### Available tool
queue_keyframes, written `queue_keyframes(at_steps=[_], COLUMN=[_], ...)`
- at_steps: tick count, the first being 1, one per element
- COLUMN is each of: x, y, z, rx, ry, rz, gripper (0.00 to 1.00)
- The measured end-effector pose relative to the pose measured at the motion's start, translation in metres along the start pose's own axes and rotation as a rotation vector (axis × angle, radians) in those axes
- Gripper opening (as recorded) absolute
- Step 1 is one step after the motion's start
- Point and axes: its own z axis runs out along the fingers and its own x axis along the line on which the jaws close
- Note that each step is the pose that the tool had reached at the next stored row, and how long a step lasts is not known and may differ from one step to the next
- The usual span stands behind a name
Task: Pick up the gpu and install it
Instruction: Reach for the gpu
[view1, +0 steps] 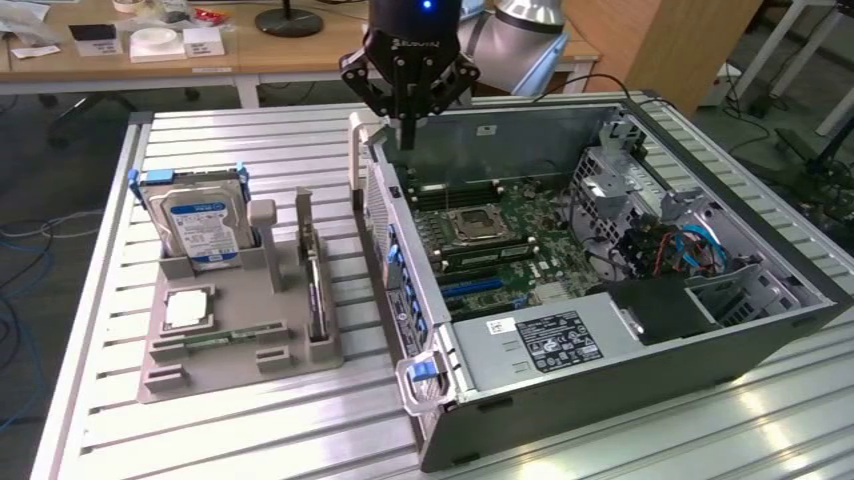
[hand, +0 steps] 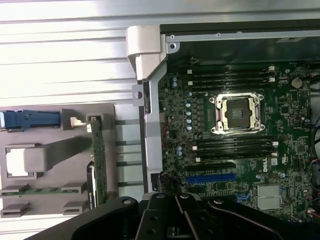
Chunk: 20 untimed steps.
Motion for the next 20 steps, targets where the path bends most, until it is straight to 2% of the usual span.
queue_keyframes(at_steps=[20], x=[0.033], y=[-0.0027], z=[-0.0003], rx=[0.0], ry=[0.0], rz=[0.002], gripper=[0.11])
